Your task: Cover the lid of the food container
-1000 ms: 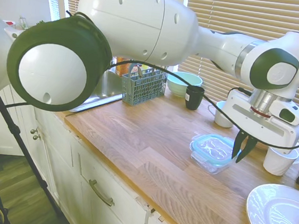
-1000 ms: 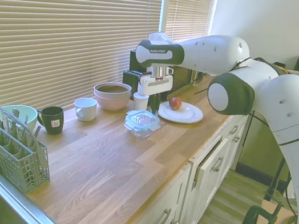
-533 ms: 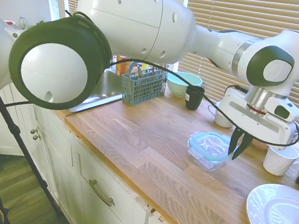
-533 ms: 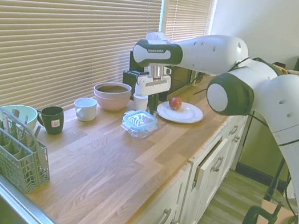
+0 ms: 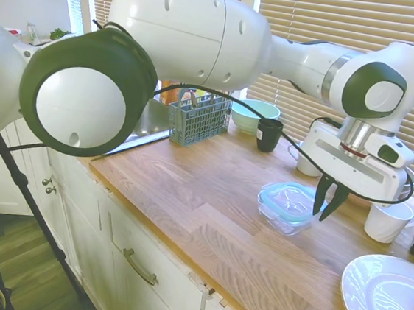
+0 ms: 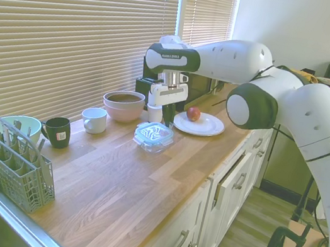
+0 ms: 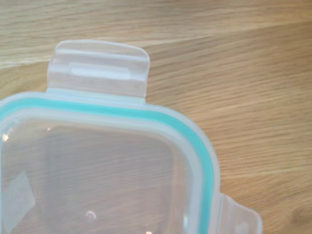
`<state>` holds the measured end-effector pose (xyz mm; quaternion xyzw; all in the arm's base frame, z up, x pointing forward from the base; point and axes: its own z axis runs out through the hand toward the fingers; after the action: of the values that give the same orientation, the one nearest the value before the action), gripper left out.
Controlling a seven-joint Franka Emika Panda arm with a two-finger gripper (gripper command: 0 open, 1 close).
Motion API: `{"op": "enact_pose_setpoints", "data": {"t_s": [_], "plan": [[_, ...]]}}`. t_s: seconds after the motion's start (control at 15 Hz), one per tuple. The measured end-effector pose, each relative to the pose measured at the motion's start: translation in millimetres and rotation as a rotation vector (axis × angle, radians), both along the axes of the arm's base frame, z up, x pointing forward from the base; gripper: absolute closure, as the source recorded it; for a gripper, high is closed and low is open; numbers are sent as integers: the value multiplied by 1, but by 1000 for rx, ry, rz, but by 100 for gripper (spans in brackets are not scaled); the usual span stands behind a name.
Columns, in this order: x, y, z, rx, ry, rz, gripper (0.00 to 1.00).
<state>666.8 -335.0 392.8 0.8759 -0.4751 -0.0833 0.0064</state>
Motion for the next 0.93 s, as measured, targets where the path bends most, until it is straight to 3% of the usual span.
{"op": "enact_pose_setpoints", "data": {"t_s": [0.6,0.93], "plan": [[7,20,24,-30,10,-5,0],[-4,35,102,-52,-69,-1,0]]}}
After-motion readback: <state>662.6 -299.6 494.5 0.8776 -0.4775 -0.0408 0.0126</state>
